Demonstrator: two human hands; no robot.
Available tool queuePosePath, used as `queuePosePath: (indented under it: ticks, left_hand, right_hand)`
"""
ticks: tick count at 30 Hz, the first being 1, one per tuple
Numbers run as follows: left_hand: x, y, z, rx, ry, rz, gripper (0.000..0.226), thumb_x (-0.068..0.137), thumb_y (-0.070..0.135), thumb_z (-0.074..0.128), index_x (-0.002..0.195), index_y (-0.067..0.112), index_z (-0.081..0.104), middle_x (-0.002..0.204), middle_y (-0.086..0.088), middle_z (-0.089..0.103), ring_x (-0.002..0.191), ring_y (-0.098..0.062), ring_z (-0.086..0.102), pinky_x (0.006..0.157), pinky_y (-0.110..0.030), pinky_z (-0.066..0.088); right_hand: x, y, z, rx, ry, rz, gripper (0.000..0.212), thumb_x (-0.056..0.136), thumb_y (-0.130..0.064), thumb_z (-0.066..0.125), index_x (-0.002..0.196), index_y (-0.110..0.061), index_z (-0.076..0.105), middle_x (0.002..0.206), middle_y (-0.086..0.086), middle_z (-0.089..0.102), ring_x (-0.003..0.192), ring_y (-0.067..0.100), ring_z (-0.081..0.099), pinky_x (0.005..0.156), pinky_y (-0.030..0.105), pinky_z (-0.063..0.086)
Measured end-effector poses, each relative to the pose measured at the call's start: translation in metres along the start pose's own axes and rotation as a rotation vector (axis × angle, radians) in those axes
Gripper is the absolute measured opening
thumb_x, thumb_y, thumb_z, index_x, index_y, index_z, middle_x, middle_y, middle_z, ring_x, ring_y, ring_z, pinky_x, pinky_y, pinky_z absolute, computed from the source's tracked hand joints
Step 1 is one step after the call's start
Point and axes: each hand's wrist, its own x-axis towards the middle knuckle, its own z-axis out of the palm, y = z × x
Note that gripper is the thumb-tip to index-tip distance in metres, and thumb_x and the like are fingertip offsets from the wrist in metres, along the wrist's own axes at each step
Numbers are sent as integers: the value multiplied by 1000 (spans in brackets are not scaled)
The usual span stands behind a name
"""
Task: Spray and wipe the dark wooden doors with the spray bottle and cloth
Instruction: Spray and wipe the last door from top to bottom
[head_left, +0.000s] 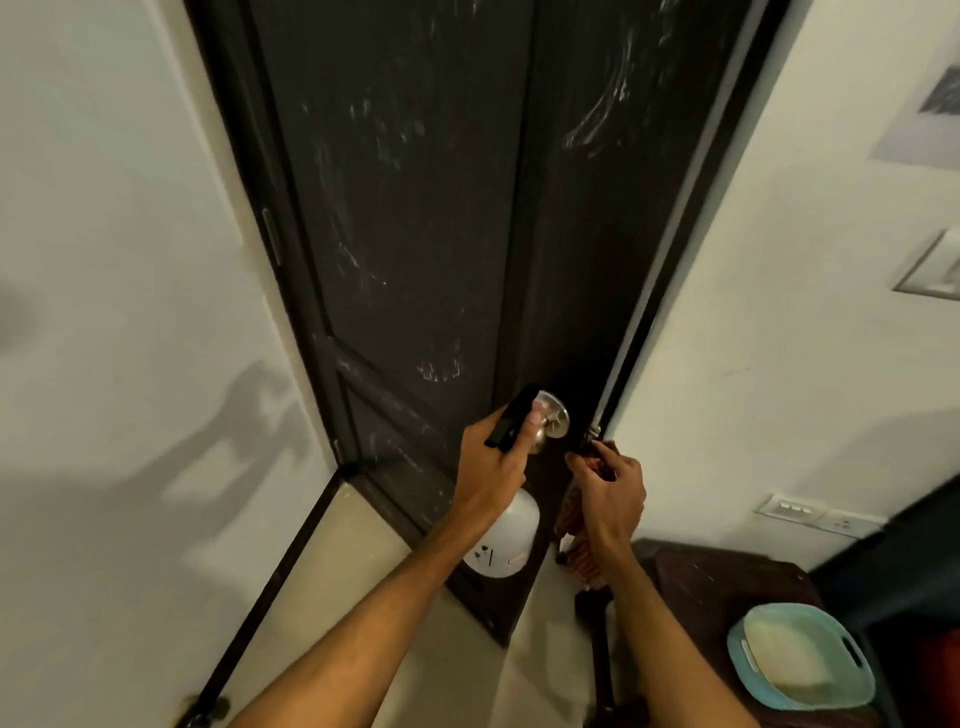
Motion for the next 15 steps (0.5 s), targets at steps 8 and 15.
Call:
queuePosePath:
  ticks: [8,15]
  left_hand:
    - [55,-7,-56,-76,-13,36,12,102,32,61,99,34,72,96,-26,73,42,-5,49,42,-20,41]
    - [107,22,-106,-111,-9,158,17,101,31,62,93,22,73,86,-29,68,46,-13,52,43,-22,43]
  right_hand:
    - [-11,-33,1,209,304,19,48,80,-37,83,114,-61,60,128,-11,48,104,31,68,88,53,60]
    - [-38,-154,31,192,506,-575,82,96,13,50,164,-21,19,156,6,24,139,3,38,110,17,41]
